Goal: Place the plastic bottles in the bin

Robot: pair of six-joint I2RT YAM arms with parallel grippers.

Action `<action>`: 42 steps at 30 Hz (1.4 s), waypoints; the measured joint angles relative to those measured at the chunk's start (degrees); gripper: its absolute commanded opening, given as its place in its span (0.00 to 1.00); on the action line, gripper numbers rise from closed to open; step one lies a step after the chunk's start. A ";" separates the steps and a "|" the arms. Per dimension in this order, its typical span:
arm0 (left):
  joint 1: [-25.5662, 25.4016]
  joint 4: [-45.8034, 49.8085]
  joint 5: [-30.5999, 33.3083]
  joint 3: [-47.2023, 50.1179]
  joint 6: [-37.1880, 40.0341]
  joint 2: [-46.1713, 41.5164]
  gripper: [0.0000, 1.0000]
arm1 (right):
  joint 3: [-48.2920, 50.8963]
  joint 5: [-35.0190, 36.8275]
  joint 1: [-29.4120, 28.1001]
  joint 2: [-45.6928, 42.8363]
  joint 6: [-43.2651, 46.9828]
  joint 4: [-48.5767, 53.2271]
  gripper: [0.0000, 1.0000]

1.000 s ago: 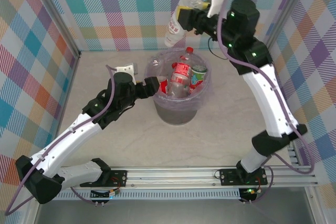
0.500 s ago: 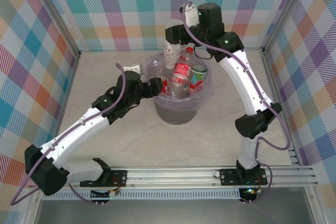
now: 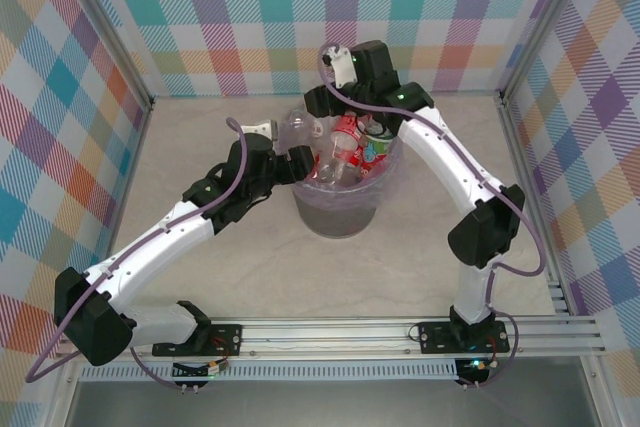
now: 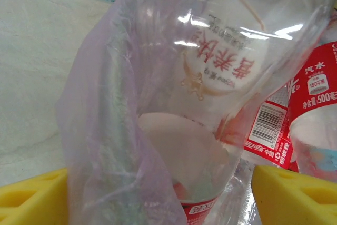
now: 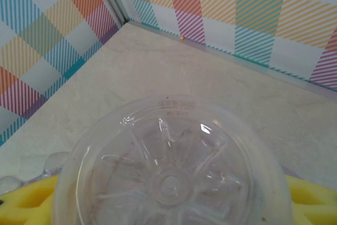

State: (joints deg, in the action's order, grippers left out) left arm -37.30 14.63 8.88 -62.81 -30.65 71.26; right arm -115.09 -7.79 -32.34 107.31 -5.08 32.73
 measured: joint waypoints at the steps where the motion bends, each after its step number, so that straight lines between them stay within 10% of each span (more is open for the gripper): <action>1: 0.00 0.00 -0.02 0.00 0.00 0.02 0.82 | 1.22 0.11 0.00 -0.92 -0.02 -0.66 0.66; 16: 0.00 -1.05 -0.46 0.02 0.00 1.07 0.81 | -5.49 1.36 0.00 -3.67 1.44 4.48 0.88; 30: 0.11 -1.33 -0.90 0.02 0.02 1.44 0.81 | -18.60 1.55 0.00 2.14 1.99 6.56 0.41; 42: 0.33 -1.68 -2.21 -0.07 0.02 1.81 0.81 | -10.32 1.16 -0.33 4.42 1.03 6.38 0.40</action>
State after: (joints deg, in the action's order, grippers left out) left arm -36.97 12.95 6.68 -62.87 -30.63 73.08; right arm -125.40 -6.63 -32.67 111.72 -4.05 39.11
